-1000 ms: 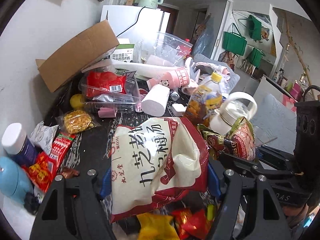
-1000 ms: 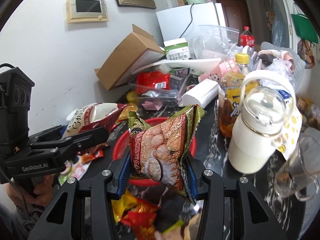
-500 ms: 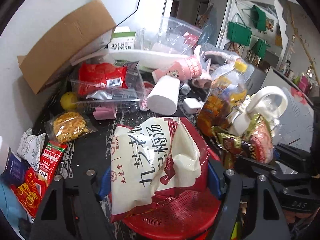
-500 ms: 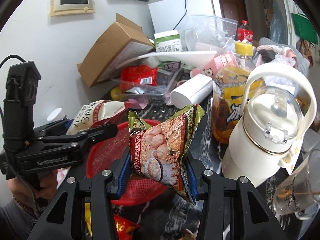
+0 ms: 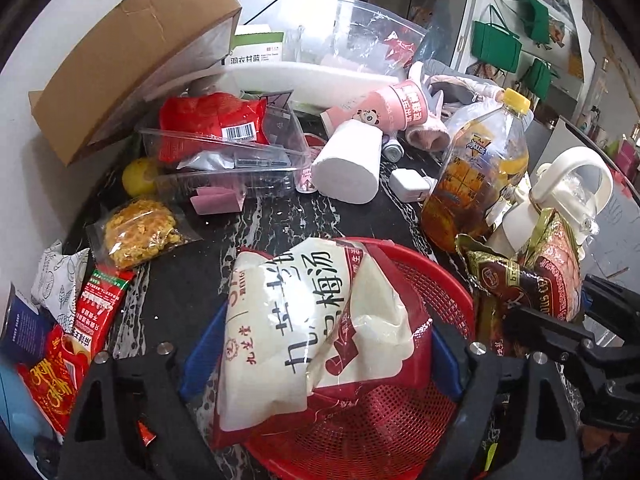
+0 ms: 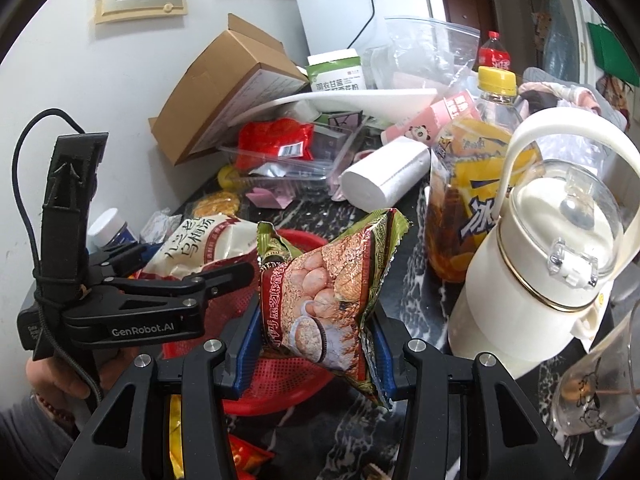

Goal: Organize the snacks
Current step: 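Carry the rice bag to the red basket with the left gripper while the right carries the pink bag, then open both grippers to drop the bags into the red basket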

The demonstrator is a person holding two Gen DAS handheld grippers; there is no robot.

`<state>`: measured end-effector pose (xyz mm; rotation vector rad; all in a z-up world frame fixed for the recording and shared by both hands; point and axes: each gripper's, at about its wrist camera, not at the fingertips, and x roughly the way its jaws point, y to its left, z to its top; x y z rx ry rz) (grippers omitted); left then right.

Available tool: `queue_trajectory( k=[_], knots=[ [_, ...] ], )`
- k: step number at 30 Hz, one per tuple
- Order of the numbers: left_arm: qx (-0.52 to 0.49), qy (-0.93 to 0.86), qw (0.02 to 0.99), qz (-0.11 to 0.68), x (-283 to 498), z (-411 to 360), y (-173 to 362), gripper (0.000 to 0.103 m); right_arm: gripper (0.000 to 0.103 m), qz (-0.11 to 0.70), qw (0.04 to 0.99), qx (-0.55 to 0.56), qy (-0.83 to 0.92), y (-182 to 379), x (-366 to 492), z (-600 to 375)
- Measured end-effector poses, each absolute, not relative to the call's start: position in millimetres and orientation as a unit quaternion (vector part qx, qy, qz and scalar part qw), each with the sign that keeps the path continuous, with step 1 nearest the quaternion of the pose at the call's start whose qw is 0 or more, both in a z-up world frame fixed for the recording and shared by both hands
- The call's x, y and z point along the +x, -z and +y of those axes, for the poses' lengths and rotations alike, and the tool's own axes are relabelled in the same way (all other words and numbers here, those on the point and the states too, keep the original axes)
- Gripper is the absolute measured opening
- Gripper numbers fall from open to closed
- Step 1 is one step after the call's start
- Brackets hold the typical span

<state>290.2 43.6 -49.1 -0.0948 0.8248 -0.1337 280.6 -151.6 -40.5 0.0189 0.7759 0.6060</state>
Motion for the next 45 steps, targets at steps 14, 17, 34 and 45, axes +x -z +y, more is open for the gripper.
queue_trajectory(
  k=[14, 17, 34, 45],
  knots=[
    [-0.037, 0.031, 0.925, 0.376, 275.7, 55.1, 30.5, 0.101, 0.047, 0.372, 0.878, 0.003, -0.301, 39.5, 279.6, -148.1],
    [-0.042, 0.033, 0.928, 0.369, 269.1, 61.6, 26.9, 0.101, 0.047, 0.383, 0.870, 0.003, -0.310, 44.4, 281.5, -141.9],
    [-0.030, 0.020, 0.941, 0.336, 235.0, 63.3, -2.1, 0.101, 0.057, 0.379, 0.872, -0.012, -0.308, 31.4, 262.5, -142.8],
    [-0.005, 0.027, 0.955, 0.296, 191.0, 42.7, -43.6, 0.101, 0.057, 0.343, 0.891, -0.008, -0.298, -4.0, 225.8, -161.3]
  ],
)
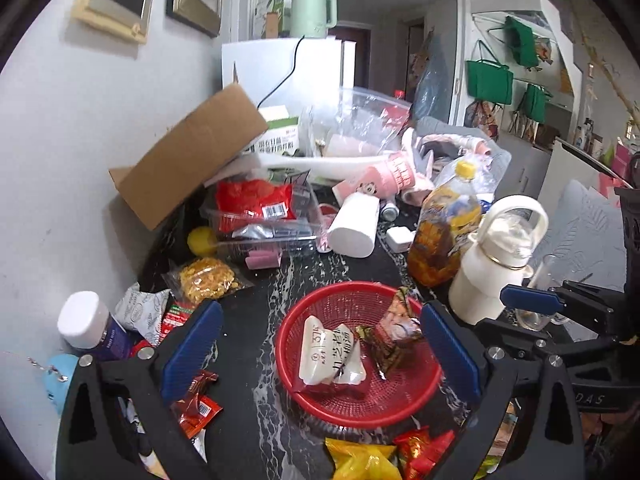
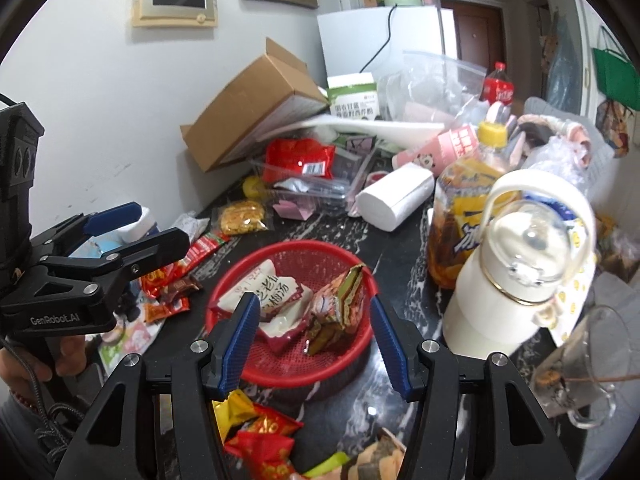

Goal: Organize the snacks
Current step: 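Open both grippers to drop the bags into the red basket, then move both grippers back toward the remaining snack packets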

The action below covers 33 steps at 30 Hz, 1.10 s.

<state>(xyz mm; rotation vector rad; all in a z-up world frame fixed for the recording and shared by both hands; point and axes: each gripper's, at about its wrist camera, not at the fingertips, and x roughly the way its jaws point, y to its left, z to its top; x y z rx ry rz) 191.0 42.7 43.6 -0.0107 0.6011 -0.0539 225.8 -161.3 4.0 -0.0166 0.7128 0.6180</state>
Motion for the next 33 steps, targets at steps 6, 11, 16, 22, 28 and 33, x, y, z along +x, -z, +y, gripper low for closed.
queue_trajectory(
  k=[6, 11, 16, 22, 28, 33],
  knots=[
    [0.005, 0.036, 0.961, 0.275, 164.9, 29.6, -60.6, 0.101, 0.057, 0.322, 0.902, -0.007, -0.288, -22.6, 197.0, -174.6],
    [0.010, 0.047, 0.963, 0.266, 142.0, 18.8, -68.1, 0.101, 0.057, 0.310, 0.910, -0.007, -0.275, -32.1, 172.7, -187.0],
    [0.015, 0.060, 0.962, 0.264, 122.0, 9.6, -66.8, 0.101, 0.060, 0.304, 0.916, -0.006, -0.262, -35.0, 147.9, -198.8],
    [0.016, 0.077, 0.960, 0.269, 99.6, -0.2, -59.6, 0.101, 0.060, 0.304, 0.920, -0.005, -0.246, -34.3, 123.0, -208.5],
    [0.010, 0.099, 0.956, 0.276, 81.5, -6.3, -47.3, 0.101, 0.061, 0.310, 0.922, 0.003, -0.232, -28.4, 99.3, -217.5],
    [0.010, 0.112, 0.949, 0.293, 71.8, -10.7, -34.4, 0.101, 0.061, 0.319, 0.921, 0.006, -0.223, -19.2, 84.0, -219.6]
  ],
)
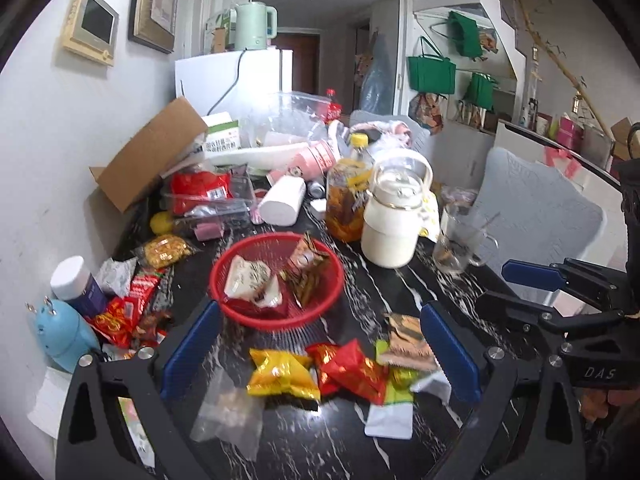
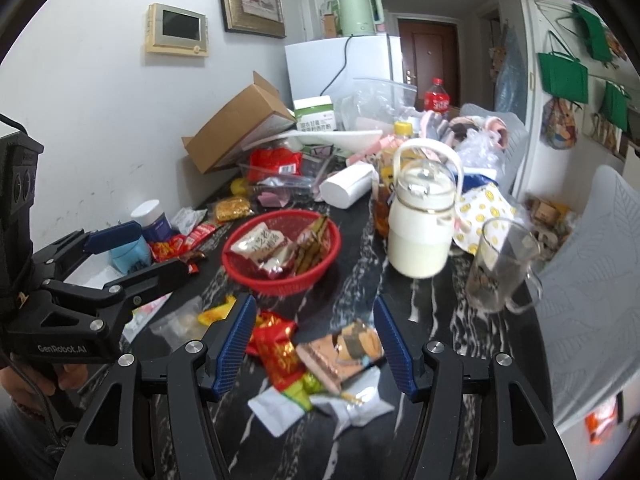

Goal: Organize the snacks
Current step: 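Move both grippers back toward the remaining snack packets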

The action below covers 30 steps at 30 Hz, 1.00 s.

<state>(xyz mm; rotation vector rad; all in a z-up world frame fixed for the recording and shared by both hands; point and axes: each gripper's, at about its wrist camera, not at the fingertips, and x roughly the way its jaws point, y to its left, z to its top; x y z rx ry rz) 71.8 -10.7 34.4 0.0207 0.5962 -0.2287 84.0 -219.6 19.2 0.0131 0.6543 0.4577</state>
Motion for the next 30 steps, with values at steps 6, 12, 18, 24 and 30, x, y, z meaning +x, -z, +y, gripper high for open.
queue_trajectory(
  k=[6, 12, 18, 24, 30],
  knots=[
    [0.003, 0.125, 0.941, 0.315, 61.4, -10.0, -18.9, 0.101, 0.061, 0.334, 0.916, 0.016, -0.222, -4.8, 68.7, -220.3],
    [-0.021, 0.138, 0.929, 0.342, 52.2, -3.2, -1.1, 0.101, 0.061, 0.365, 0.904, 0.034, -0.219, 16.6, 59.8, -218.3],
    [-0.034, 0.133, 0.920, 0.366, 46.2, 5.0, 16.8, 0.101, 0.061, 0.384, 0.895, 0.044, -0.222, 34.4, 52.3, -211.5],
    [-0.053, 0.119, 0.915, 0.383, 45.7, 18.6, 29.9, 0.101, 0.061, 0.412, 0.878, 0.063, -0.234, 57.2, 54.1, -202.8],
    [-0.052, 0.091, 0.915, 0.389, 50.2, 34.1, 42.6, 0.101, 0.061, 0.432, 0.867, 0.062, -0.242, 73.2, 58.3, -188.8]
  ],
)
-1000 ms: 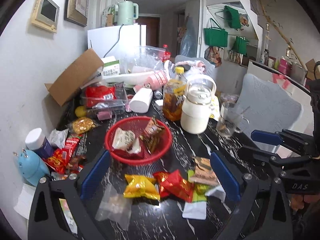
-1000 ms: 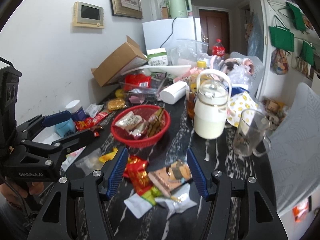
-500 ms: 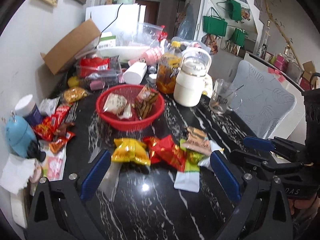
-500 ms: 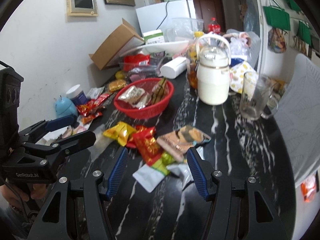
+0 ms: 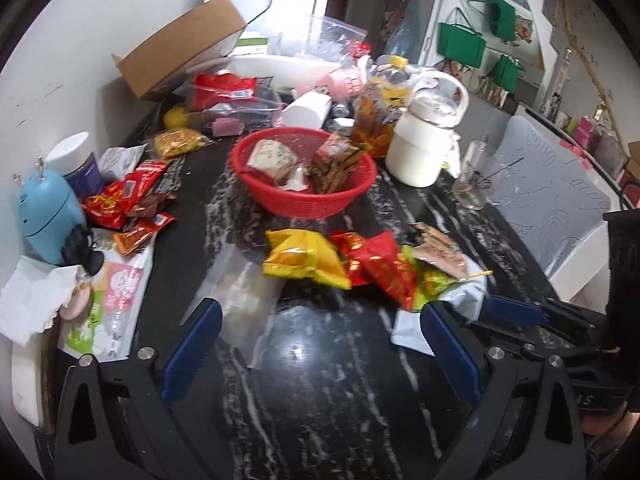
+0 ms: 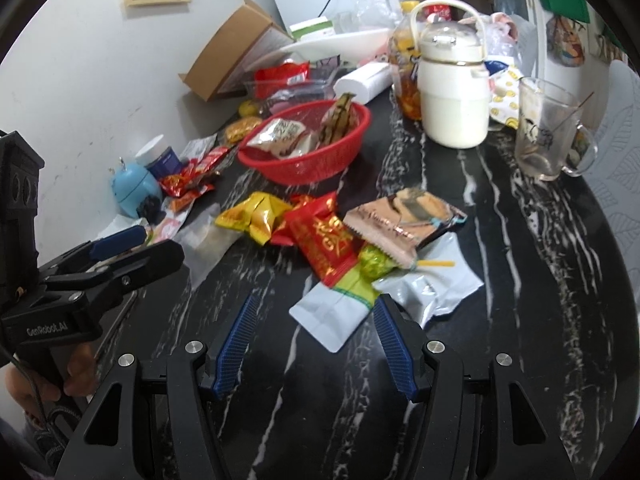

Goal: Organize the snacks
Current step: 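Move both grippers back toward the remaining snack packets, then grasp the clear zip bag with the left gripper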

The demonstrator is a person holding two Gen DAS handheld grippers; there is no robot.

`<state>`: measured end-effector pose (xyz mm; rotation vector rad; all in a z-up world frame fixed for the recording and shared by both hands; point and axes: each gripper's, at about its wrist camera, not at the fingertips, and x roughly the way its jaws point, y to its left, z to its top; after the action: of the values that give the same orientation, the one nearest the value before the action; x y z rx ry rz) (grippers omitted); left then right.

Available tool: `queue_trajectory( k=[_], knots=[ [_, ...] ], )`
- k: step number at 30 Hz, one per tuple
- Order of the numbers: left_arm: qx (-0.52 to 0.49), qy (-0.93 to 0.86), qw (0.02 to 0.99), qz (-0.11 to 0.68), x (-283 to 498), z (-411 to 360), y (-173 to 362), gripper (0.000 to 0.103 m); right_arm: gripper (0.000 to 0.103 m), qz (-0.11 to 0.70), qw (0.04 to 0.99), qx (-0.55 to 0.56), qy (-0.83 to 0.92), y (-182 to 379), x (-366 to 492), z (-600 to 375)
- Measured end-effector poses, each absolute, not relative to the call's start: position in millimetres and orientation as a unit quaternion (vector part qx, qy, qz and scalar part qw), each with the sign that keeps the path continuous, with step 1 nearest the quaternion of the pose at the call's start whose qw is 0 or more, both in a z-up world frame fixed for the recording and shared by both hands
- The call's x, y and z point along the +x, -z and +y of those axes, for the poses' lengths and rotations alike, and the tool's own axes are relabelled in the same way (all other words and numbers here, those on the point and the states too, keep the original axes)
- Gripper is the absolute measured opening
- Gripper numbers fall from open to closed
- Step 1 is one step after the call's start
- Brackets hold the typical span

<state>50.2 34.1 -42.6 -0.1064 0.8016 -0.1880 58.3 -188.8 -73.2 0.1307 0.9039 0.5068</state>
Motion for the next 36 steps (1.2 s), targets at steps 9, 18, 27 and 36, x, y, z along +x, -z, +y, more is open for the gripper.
queue_trajectory(
  k=[9, 18, 27, 36],
  knots=[
    [-0.055, 0.071, 0.912, 0.401, 66.0, 55.8, 56.4, 0.101, 0.061, 0.446, 0.855, 0.052, -0.260, 82.6, 69.1, -165.4],
    [-0.062, 0.072, 0.892, 0.442, 96.5, 70.0, 82.3, 0.101, 0.061, 0.467, 0.841, 0.040, -0.269, 92.0, 92.4, -149.4],
    [-0.059, 0.069, 0.880, 0.466, 121.0, 76.3, 102.8, 0.100, 0.061, 0.480, 0.834, 0.029, -0.270, 97.2, 109.3, -141.4],
    [-0.054, 0.075, 0.874, 0.477, 124.8, 71.9, 112.3, 0.056, 0.061, 0.480, 0.836, 0.027, -0.264, 99.7, 112.4, -144.0]
  ],
)
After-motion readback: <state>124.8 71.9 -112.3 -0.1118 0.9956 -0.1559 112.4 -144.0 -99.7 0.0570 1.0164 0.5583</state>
